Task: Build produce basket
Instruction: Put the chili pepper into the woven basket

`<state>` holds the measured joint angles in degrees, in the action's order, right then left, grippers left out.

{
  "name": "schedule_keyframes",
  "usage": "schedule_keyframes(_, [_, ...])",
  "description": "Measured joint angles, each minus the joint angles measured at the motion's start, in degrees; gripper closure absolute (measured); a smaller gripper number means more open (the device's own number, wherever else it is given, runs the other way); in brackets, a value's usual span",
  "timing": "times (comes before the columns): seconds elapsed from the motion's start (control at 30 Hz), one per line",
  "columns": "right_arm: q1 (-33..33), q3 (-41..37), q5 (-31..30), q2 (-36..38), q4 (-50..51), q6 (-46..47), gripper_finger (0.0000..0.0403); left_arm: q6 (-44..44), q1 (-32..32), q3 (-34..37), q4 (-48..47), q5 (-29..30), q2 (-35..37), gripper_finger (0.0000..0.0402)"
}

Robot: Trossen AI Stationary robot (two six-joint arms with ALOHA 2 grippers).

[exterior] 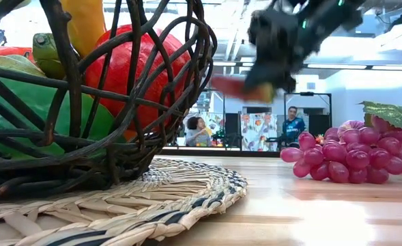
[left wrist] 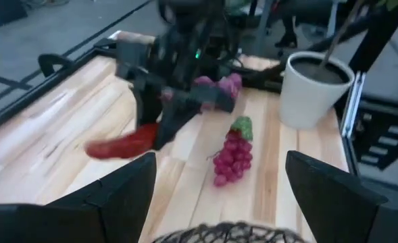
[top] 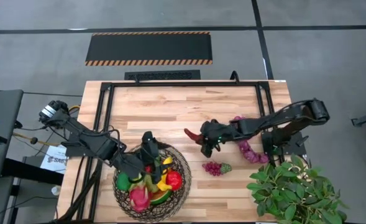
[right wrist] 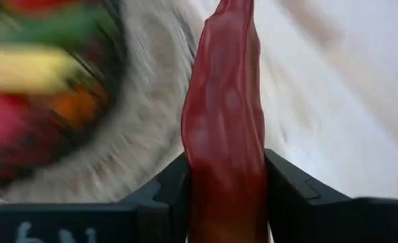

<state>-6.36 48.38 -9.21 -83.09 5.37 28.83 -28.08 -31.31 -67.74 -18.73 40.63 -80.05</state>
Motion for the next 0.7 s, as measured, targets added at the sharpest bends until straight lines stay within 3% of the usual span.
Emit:
schedule_keyframes(0.33, [-6.35, 0.04, -3.48, 15.3, -11.35, -10.82, 0.024, 11.27, 3.57, 12.07, 34.31, -0.31, -0.04, 0.0093])
schedule_keyframes(0.53, [-9.82, 0.09, -3.44, 17.47, -14.43, -15.68, 0.0233, 19.13, 8.0, 20.03, 61.18, -7.1, -0.04, 0.0093])
schedule_keyframes(0.7, [-10.97, 0.07, -3.36, 16.86, -16.59, -15.9, 0.023, 18.44, 11.65, 21.44, 66.75, -18.02, -1.56, 0.0094])
